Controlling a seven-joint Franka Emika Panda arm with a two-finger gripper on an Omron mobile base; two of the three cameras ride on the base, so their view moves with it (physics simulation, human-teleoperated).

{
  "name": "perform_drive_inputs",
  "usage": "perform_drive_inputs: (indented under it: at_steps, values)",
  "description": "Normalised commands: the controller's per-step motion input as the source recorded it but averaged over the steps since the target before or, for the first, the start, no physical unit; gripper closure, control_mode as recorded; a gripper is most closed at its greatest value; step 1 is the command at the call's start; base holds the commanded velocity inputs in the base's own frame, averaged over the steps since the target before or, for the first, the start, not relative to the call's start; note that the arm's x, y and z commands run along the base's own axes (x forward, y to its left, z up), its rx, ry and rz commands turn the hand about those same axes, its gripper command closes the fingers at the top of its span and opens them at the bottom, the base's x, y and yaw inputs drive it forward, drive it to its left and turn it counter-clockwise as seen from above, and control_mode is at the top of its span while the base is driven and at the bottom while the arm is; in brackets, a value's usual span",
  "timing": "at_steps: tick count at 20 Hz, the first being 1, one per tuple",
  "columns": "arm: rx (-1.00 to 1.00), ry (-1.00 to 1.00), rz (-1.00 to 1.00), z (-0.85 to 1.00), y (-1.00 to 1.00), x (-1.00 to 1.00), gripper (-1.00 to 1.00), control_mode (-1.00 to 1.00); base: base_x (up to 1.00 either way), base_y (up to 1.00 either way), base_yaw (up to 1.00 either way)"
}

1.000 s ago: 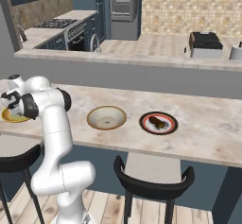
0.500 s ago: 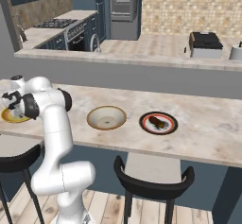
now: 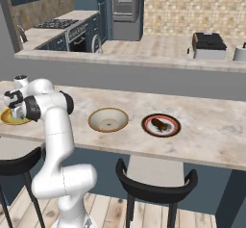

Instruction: Pick the chicken drumstick and sweet potato from their plates and place them in the bowl. Then put the bowl in the fridge.

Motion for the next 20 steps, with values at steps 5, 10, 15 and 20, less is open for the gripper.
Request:
perform_drive_inputs:
  at_steps: [5,10,15,20]
  values:
    - [0.0,0.01,0.0,-0.07,0.06,0.09,-1.0,-1.0,0.0,0.0,0.0]
    - [0.0,0.03,0.0,-0.21,0.08,0.0,1.0,-1.0,0.0,0.0,0.0]
    - [0.0,0.01,0.0,-0.28,0.07,-0.11,1.0,-1.0,0.0,0.0,0.0]
    - [0.0,0.0,0.0,-0.16,0.0,-0.14,1.0,-1.0,0.0,0.0,0.0]
